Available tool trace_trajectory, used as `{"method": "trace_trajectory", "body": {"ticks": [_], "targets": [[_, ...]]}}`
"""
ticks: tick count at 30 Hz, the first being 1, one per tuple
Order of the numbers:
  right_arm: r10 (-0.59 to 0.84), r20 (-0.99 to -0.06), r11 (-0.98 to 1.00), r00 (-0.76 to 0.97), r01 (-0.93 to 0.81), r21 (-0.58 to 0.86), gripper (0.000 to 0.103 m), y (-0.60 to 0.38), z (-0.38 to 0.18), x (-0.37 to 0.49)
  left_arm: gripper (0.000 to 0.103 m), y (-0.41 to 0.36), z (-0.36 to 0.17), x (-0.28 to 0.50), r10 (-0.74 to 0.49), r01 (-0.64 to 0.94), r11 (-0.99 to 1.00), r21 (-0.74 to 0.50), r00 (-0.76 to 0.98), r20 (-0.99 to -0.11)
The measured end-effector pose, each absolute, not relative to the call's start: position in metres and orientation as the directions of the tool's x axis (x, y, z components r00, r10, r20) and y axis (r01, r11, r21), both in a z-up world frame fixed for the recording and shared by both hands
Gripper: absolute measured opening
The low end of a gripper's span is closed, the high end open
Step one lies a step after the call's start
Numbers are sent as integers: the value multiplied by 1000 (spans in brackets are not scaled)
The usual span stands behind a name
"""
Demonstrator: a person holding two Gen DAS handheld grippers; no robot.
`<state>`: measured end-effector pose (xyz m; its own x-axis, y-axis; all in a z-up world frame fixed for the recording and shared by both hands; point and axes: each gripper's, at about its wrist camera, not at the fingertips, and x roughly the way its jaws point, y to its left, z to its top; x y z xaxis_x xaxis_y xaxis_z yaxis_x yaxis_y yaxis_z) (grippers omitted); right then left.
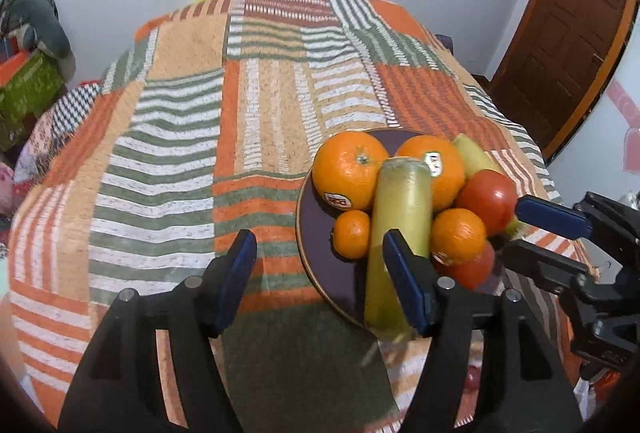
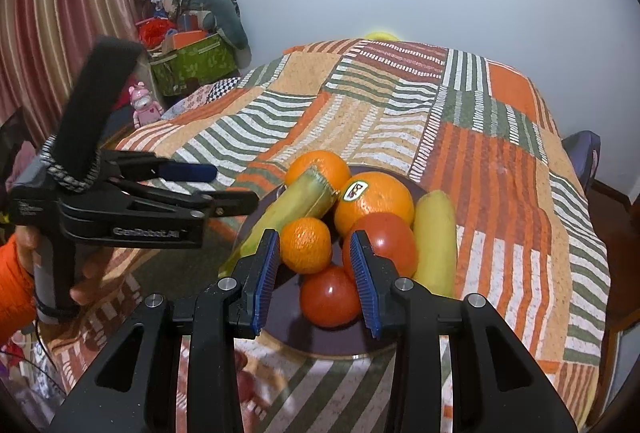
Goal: Organize fruits
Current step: 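Carry both small oranges onto the plate, open both tools and withdraw, then grasp a red grape with the right tool while the left tool grasps another grape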
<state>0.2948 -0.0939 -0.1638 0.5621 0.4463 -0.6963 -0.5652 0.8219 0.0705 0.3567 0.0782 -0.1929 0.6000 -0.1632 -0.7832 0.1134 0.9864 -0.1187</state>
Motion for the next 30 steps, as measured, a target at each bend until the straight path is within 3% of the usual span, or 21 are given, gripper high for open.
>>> {"method": "trace_trajectory", "body": {"ticks": [16,30], "targets": [[376,-712,853,593,-521,17,34,-120,-128,238,68,62,-134,271,-144,142,988,-64,679,-719],[380,-742,856,552,-514,56,34,-121,-150,198,71,44,-153,233,-157,187,981,-50,623,-766]]}}
